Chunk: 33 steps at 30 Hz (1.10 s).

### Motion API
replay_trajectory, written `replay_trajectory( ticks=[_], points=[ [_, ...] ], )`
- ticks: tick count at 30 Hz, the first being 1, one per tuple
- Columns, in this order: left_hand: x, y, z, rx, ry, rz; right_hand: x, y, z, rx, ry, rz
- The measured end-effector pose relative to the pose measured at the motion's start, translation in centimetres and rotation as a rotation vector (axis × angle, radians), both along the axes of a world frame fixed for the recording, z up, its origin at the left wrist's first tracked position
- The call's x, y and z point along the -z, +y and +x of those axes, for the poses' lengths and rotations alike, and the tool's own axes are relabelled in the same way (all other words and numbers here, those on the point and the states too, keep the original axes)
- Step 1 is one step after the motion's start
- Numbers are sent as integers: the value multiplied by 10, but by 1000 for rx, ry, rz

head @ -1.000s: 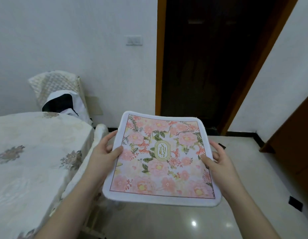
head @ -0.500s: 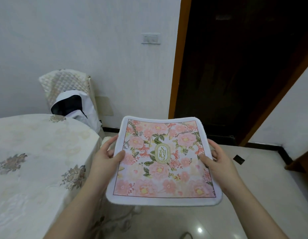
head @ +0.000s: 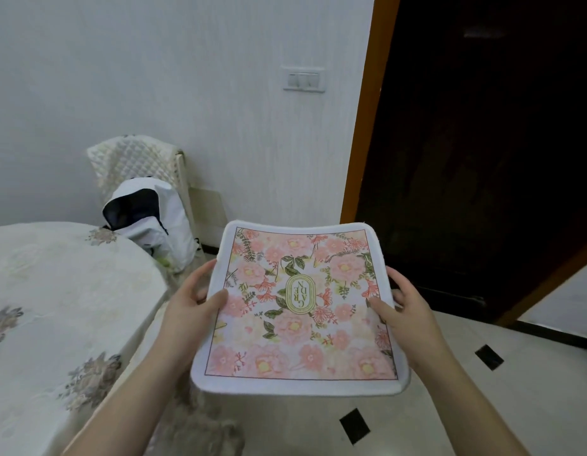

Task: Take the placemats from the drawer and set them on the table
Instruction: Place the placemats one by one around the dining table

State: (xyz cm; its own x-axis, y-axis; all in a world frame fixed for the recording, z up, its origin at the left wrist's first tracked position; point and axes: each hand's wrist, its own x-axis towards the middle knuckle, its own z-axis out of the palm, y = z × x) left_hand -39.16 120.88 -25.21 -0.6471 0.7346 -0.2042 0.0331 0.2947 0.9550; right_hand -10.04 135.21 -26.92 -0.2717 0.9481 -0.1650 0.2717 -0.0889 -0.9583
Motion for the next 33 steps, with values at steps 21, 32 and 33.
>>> replay_trajectory(
  ticks=[21,32,33],
  points=[
    [30,75,-155,-287,-68,-8,5,134,-204,-232,7,-45],
    [23,105,-244,-364,-3,-24,-3,184,-313,-324,26,-2],
    [25,108,-248,-376,5,-28,-2,191,-321,-339,17,-1]
  ],
)
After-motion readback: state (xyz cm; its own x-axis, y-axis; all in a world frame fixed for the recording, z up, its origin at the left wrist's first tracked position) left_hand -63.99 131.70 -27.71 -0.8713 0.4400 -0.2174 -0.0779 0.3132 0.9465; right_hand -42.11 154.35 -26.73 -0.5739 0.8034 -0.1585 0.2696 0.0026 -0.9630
